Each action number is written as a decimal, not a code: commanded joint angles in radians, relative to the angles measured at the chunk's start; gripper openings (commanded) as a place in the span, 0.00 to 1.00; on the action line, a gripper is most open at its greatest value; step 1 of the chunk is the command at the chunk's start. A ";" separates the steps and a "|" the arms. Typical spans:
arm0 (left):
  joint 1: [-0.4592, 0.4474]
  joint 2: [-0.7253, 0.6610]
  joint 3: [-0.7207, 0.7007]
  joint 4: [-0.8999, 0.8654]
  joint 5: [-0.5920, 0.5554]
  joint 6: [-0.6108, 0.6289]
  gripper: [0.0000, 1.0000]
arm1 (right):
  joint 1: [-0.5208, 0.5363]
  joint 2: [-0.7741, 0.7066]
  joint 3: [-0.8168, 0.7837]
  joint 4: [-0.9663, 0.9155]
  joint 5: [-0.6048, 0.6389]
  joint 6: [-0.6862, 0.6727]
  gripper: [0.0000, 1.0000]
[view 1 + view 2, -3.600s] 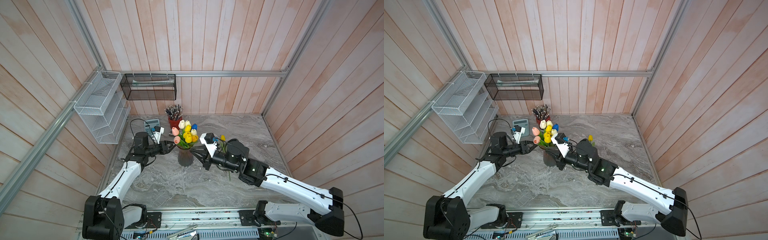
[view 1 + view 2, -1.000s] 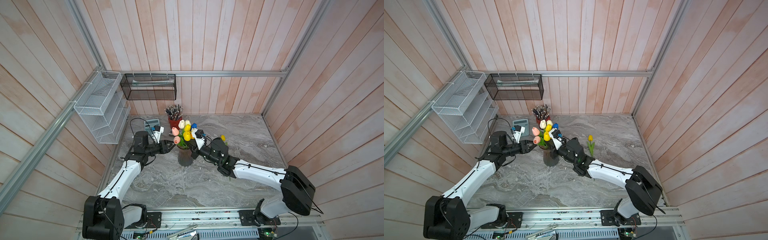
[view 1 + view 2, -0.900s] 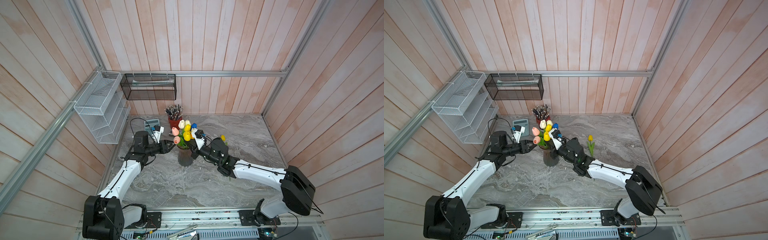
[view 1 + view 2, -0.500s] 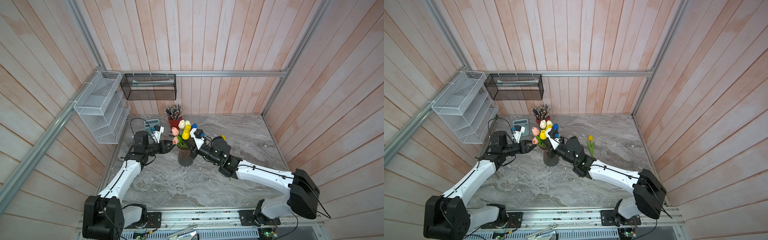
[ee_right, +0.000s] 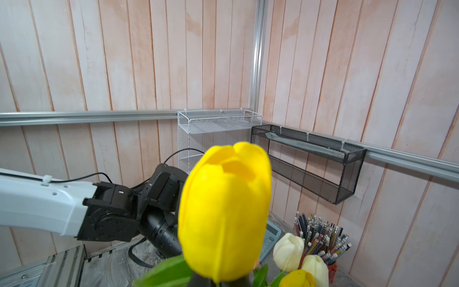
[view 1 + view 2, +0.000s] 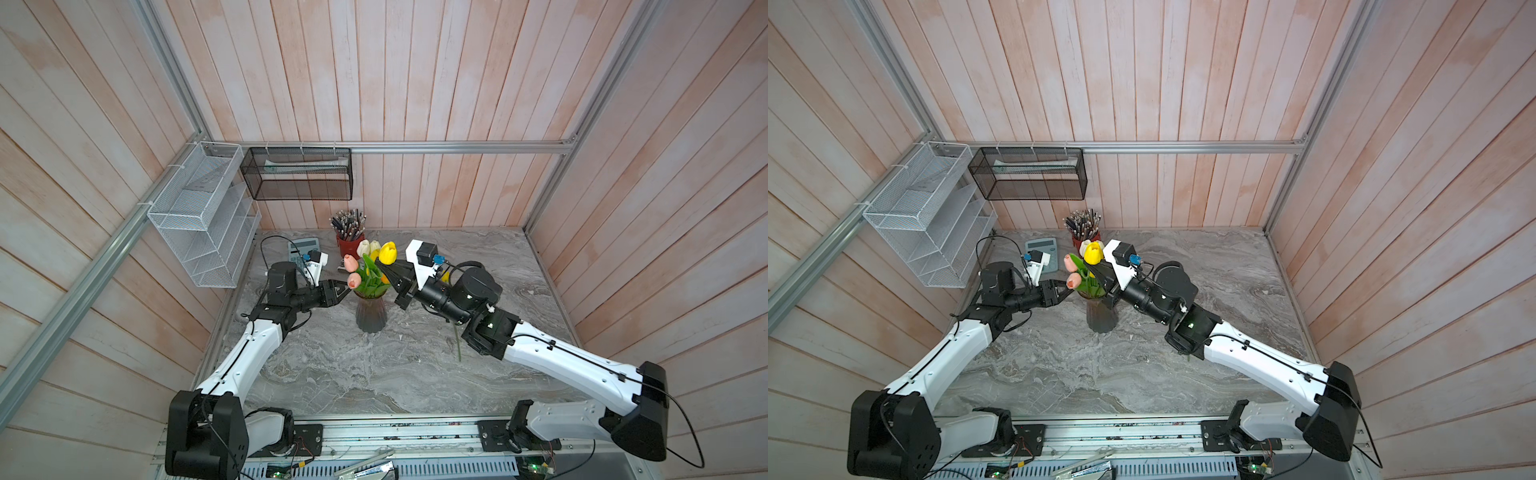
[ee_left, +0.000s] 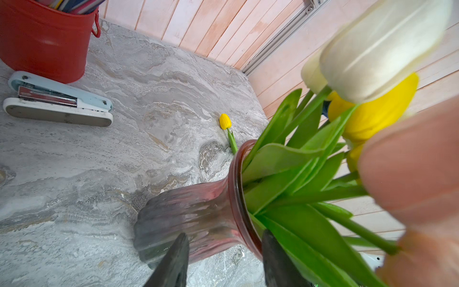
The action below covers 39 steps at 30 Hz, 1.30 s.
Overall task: Pick out yellow flowers from the vase
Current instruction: Pick up the flower from the vase.
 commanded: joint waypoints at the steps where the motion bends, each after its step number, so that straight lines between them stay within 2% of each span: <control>1: -0.004 0.014 0.010 -0.002 -0.023 0.006 0.48 | 0.002 -0.064 0.052 -0.034 -0.034 0.002 0.00; 7: -0.004 0.012 0.003 0.009 -0.019 0.003 0.48 | -0.026 -0.162 0.106 -0.079 -0.046 0.032 0.00; 14: -0.004 0.012 0.000 0.023 -0.016 -0.001 0.48 | -0.155 -0.270 0.143 -0.142 -0.108 0.135 0.00; 18: -0.004 0.011 0.002 0.022 -0.016 0.003 0.48 | -0.195 -0.320 0.182 -0.234 -0.091 0.135 0.00; 21: -0.004 0.011 -0.001 0.025 -0.015 0.004 0.48 | -0.211 -0.358 0.197 -0.332 -0.003 0.103 0.00; 26: -0.004 0.008 -0.005 0.032 -0.012 0.000 0.48 | -0.244 -0.367 0.244 -0.542 0.233 0.047 0.00; 30: -0.003 0.008 -0.004 0.033 -0.011 0.003 0.48 | -0.303 -0.315 0.292 -0.677 0.320 0.063 0.00; 33: -0.004 0.009 -0.004 0.034 -0.010 0.004 0.48 | -0.395 -0.245 0.335 -0.785 0.265 0.119 0.00; 39: -0.004 0.005 -0.004 0.033 -0.008 0.011 0.48 | -0.621 -0.043 0.450 -1.052 0.009 0.218 0.00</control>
